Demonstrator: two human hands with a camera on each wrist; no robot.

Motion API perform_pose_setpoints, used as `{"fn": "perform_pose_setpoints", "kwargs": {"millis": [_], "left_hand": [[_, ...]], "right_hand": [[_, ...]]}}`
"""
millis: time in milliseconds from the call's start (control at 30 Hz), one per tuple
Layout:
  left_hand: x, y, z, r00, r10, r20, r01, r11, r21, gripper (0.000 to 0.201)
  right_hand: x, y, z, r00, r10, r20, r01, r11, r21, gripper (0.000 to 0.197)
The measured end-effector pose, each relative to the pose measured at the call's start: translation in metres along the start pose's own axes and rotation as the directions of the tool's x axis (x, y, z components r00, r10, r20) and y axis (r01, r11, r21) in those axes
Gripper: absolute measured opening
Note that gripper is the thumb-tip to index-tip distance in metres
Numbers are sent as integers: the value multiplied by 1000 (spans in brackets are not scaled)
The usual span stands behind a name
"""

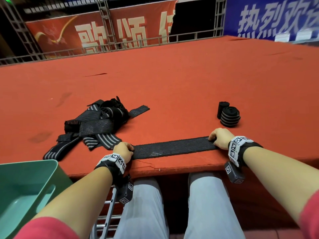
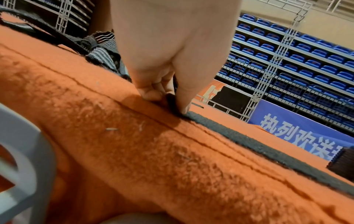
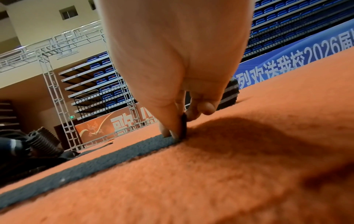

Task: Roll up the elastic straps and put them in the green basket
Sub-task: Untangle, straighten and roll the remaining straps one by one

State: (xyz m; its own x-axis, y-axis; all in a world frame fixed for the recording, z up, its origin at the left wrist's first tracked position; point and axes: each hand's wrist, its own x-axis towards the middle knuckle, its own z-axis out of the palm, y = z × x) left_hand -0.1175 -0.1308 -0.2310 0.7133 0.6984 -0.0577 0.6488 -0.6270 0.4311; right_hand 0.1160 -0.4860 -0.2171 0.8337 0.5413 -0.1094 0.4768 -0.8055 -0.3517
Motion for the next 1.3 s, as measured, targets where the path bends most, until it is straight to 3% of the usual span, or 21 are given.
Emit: {"fn": "perform_pose_setpoints", "kwargs": {"millis": [267,367,667,1000,1167,1300], "left_hand": [[1,-4,-4,999,35,-18,-32,989,144,11],[-3,-1,-8,996,86,-2,-83,974,212,19],[-2,11,-28,998,62,32,-68,965,254,24],[43,-18,-95,997,63,-35,-56,986,159,18],[75,-45,-124,996,51,-69,-40,987,155,18],[101,-68,-135,996,31,-86,-18,990,140,26]], "right_hand": [[-4,-3,-2,997,76,-17,-77,994,-79,31],[-6,-13,-2,996,89,-18,-91,991,-97,29],[0,-65,-14,1000,4,21,-3,999,-49,27],[42,-194,-20,976,-218,9,218,976,2,29],[70,-277,-6,927,-375,29,375,927,16,32],[89,-334,9,858,-511,51,509,859,53,34]]}}
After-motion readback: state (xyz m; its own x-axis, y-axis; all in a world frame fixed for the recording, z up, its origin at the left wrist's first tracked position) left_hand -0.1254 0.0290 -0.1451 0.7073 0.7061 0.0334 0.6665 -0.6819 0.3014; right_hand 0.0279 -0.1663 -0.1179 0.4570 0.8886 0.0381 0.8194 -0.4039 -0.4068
